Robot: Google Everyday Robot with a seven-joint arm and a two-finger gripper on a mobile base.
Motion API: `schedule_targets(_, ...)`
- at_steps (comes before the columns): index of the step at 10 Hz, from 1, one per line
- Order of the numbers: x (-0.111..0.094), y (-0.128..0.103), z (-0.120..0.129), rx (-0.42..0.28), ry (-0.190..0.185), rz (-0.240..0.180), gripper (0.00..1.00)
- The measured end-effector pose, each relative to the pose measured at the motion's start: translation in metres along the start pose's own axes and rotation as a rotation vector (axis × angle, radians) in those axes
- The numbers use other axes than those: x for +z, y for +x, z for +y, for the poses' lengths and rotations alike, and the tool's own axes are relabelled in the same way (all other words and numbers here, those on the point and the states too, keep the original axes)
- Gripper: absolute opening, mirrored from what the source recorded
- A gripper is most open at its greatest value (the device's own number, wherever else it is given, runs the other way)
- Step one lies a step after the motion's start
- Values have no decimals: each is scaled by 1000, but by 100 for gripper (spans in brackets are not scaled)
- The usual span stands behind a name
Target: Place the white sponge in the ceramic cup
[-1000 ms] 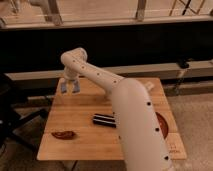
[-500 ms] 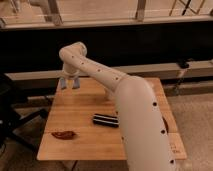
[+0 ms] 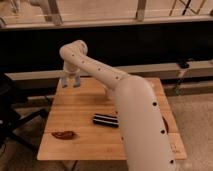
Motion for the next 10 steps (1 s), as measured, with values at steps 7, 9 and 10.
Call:
schedule_targets(7,-6,47,-14,62,12,43,0)
schedule_targets(9,-8,63,-15,86,16,48,0)
schedule_targets(10,-9,70,-16,96,19,50,0)
